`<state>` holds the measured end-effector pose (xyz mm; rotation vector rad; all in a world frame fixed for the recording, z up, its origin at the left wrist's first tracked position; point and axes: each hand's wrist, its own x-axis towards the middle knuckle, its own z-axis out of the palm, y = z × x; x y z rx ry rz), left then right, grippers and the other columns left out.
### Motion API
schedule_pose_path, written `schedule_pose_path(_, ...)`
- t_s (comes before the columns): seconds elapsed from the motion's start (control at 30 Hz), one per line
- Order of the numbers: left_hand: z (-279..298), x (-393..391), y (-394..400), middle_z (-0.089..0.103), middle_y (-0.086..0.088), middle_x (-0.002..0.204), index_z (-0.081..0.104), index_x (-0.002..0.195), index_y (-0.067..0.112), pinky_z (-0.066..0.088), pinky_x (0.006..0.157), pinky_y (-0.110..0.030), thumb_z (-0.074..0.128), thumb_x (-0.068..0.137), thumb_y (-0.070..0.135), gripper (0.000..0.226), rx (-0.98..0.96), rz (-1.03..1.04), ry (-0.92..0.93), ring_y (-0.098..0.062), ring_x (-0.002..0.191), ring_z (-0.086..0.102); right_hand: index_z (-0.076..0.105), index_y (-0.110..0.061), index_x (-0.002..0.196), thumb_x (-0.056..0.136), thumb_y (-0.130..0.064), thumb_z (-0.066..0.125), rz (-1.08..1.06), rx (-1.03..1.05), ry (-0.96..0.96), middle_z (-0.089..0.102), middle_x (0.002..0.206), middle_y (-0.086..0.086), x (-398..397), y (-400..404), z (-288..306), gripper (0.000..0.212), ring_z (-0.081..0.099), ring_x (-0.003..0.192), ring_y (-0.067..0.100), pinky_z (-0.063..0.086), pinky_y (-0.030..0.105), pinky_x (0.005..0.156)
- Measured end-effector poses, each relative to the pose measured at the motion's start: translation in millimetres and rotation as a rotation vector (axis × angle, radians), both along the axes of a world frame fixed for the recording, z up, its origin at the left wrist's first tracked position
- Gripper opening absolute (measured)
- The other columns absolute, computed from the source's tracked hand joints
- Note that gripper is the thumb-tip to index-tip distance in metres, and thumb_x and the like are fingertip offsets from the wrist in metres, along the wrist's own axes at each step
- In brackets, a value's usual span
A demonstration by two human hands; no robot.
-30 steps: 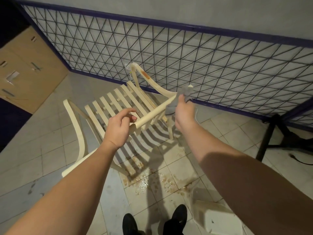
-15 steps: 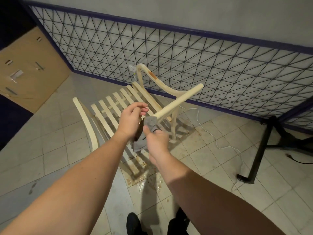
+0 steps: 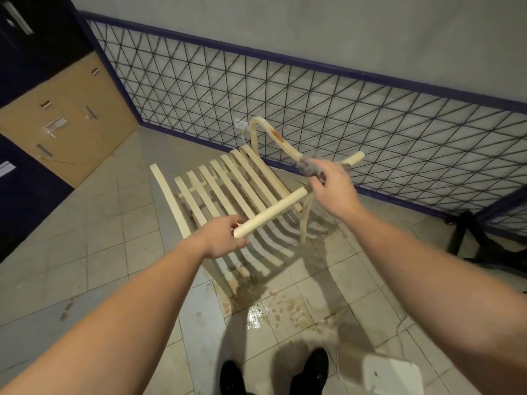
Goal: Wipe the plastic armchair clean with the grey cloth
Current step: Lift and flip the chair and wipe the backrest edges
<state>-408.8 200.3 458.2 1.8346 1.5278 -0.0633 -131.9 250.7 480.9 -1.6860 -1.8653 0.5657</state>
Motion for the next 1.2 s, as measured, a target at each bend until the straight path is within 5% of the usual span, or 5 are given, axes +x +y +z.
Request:
schedule_pose_path(0.13, -11.2, -1.7, -9.2, 0.064, 0.003, 0.099, 0.06, 0.12, 0.028, 0.055, 0.084, -0.043, 0.065, 0.091, 0.018, 0.031, 0.087, -0.044, 0.056, -0.019, 0.091, 0.061, 0.047, -0.042, 0.136, 0.091, -0.025, 0.063, 0.536, -0.144, -0.715, 0.057, 0.129, -0.015, 27.6, 39.3, -7.9, 0.051, 0.046, 0.127, 0.015, 0.02, 0.043, 0.118)
schedule_pose_path(0.37, -15.9, -7.9, -6.9, 0.062, 0.011, 0.091, 0.052, 0.103, 0.044, 0.055, 0.077, -0.039, 0.065, 0.088, 0.015, 0.035, 0.126, -0.084, 0.045, -0.015, 0.084, 0.06, 0.059, -0.036, 0.112, 0.091, -0.016, 0.06, 0.662, -0.11, -0.596, 0.063, 0.103, -0.009, 42.1, 58.0, -8.1, 0.028, 0.056, 0.102, 0.017, 0.046, 0.039, 0.093)
schedule_pose_path(0.53, -17.4, -7.3, -6.4, 0.065, 0.011, 0.091, 0.05, 0.101, 0.052, 0.056, 0.075, -0.039, 0.064, 0.088, 0.015, 0.041, 0.164, -0.043, 0.034, -0.014, 0.082, 0.062, 0.06, -0.027, 0.115, 0.083, 0.0, 0.058, 0.633, -0.095, -0.645, 0.062, 0.103, -0.006, 38.9, 52.3, -8.0, 0.042, 0.054, 0.103, 0.018, 0.045, 0.038, 0.093)
schedule_pose_path(0.9, 4.4, -26.0, -6.6, 0.067, 0.012, 0.095, 0.061, 0.111, 0.045, 0.057, 0.08, -0.04, 0.07, 0.09, 0.022, 0.032, 0.138, -0.219, 0.114, -0.013, 0.086, 0.063, 0.052, -0.032, 0.121, 0.087, -0.008, 0.055, 0.479, -0.108, -0.781, 0.06, 0.111, -0.005, 32.7, -11.3, 1.0, 0.042, 0.051, 0.112, 0.019, 0.038, 0.039, 0.1)
schedule_pose_path(1.2, 18.8, -33.9, 10.0, 0.069, 0.011, 0.101, 0.067, 0.119, 0.044, 0.057, 0.086, -0.036, 0.072, 0.089, 0.026, 0.035, 0.116, -0.339, 0.329, -0.014, 0.094, 0.064, 0.05, -0.036, 0.093, 0.083, -0.016, 0.057, 0.315, -0.304, -0.643, 0.058, 0.088, -0.006, 14.7, -83.9, 0.7, 0.024, 0.058, 0.085, 0.019, 0.052, 0.038, 0.078)
